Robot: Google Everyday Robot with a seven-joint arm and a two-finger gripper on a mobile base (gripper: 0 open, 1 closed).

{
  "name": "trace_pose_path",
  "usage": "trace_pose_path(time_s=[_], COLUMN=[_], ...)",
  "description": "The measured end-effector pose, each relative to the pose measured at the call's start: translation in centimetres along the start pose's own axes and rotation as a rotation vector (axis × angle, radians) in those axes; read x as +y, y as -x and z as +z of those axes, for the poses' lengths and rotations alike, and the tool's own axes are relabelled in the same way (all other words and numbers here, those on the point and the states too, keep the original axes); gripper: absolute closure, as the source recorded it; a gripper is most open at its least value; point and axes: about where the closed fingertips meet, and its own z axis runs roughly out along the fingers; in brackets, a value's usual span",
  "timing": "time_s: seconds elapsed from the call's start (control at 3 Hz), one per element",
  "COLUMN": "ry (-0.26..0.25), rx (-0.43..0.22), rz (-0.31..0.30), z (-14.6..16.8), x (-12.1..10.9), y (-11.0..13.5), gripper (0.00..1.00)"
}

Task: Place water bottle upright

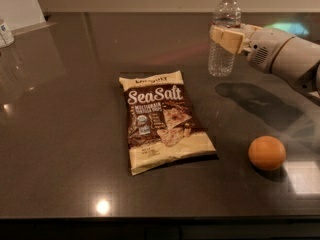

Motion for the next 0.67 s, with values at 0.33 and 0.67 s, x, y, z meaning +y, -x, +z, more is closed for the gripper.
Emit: trace_pose_path(time_s=[0.33, 0.67], ry=[0.012, 0.022], rx=[-0.007, 0.002], rz=[-0.015, -0.018], z=[-0.1, -0.38], x=[0.33, 0.65], y=[0.76, 1.57], gripper=[1.0, 1.0])
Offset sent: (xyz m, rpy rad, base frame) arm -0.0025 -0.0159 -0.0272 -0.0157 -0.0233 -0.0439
